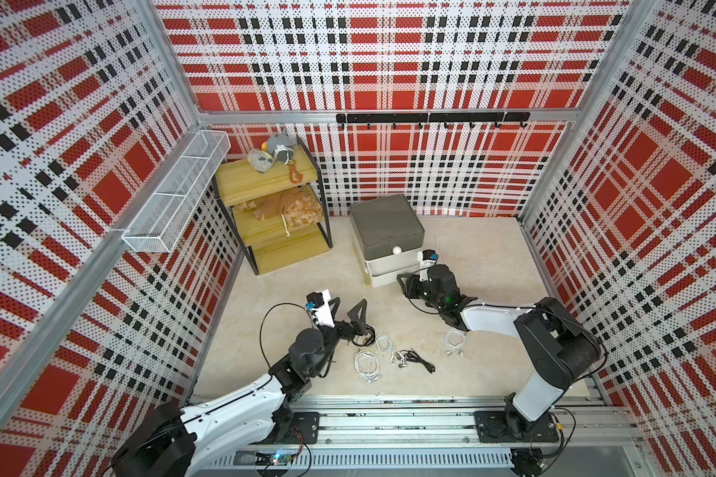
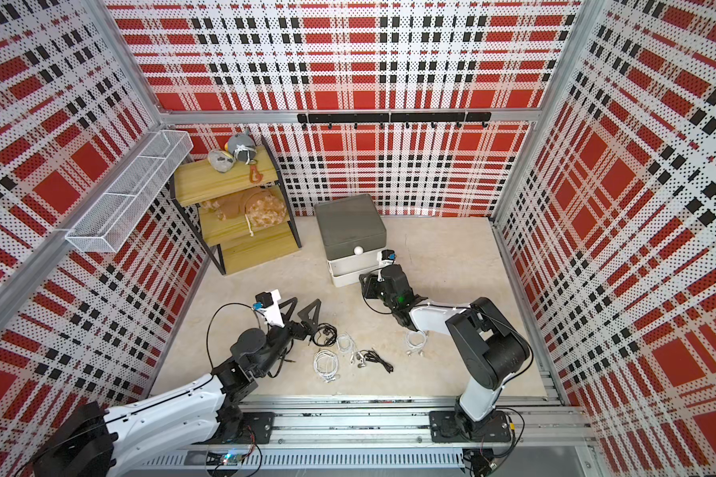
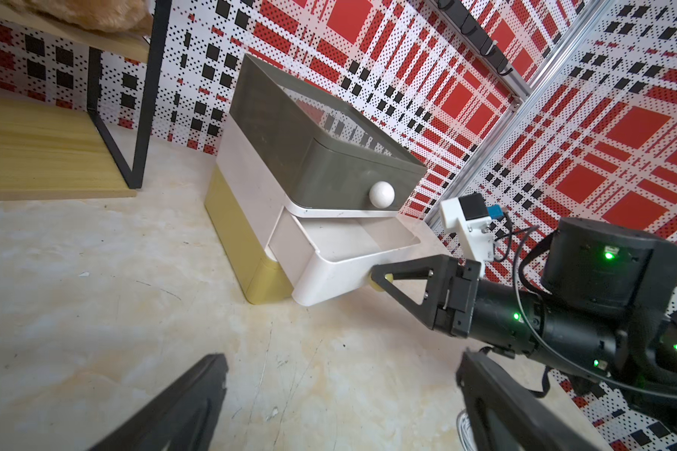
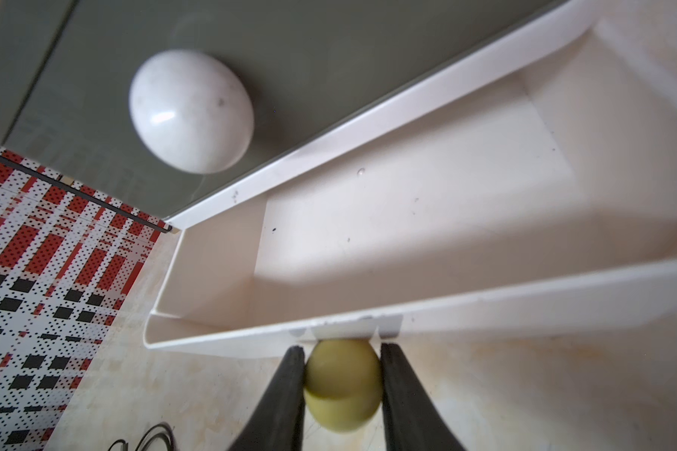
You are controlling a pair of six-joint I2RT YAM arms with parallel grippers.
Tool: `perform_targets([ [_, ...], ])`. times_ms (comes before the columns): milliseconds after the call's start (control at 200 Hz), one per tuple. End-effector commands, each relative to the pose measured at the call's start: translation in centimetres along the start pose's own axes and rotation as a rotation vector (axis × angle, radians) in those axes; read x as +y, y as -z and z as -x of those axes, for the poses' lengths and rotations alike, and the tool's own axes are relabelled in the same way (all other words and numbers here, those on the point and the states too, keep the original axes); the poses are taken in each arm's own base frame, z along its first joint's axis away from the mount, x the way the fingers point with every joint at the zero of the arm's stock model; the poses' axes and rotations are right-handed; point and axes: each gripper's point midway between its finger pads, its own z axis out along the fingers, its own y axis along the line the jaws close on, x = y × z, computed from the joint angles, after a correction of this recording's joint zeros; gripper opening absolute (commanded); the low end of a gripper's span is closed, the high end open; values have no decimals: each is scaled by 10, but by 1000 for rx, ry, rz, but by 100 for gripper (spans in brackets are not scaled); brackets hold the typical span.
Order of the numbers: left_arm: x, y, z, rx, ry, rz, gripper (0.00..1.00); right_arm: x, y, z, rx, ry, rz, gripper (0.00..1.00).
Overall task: Place the wired earphones into the drawer by color
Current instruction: Open the drawer in the storage box, then pick up the wired earphones from the center of the board.
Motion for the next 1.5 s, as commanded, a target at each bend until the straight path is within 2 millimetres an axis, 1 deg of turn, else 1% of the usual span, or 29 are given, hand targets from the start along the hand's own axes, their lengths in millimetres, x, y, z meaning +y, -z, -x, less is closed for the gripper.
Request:
perform_targets([
  [0,3,2,-1,-1,-4,9,99,0,13,0,-13,21,-17,33],
  [215,3,3,-1,-1,10,10,99,-2,29,-16,1,44,-36,33],
  [656,5,4,-2,4,13,25,99,-1,50,-33,15,78,-66,34],
  [762,7,4,-4,11,20,31,99,-1,55,-32,11,84,-70,35],
  [792,8,4,-5,12,23,36,99,-3,57,-32,13,87,-78,37],
  [882,10,3,-7,20,26,43,99,-3,62,-29,5,95,-90,54],
  [942,10,2,-10,32,24,48,99,-4,66,-27,3,101,-97,61],
  [1057,12,0,-17,73,10,64,99,-10,76,-26,-7,109,-125,68],
  [1203,18,-2,-31,157,12,109,99,-24,95,-29,-18,118,-181,76],
  [1233,20,-1,-35,180,15,122,99,-27,100,-32,-12,122,-187,85],
  [1253,21,-1,-38,197,18,133,99,-31,103,-31,-18,127,-208,89],
  [1323,26,1,-48,259,16,164,99,-37,115,-32,-23,141,-236,97],
  [1398,29,6,-60,327,17,185,99,-45,128,-32,-32,148,-268,100],
  [1493,33,15,-75,398,22,203,99,-53,146,-33,-55,144,-296,100],
])
